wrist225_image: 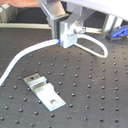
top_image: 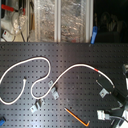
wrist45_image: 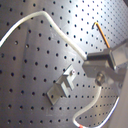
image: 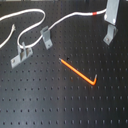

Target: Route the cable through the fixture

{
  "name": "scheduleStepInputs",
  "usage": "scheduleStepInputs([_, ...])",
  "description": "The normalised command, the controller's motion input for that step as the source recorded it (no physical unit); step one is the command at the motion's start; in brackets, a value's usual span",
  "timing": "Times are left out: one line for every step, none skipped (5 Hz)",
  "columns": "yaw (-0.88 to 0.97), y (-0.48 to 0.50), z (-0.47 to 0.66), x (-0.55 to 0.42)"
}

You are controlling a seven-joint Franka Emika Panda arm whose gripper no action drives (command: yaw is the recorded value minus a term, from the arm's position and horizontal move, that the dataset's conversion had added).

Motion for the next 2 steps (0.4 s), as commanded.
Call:
scheduleStepInputs([0.0, -0.01, 0.0, 0.014])
scheduleStepInputs([0.0, 0.057, 0.0, 0.014])
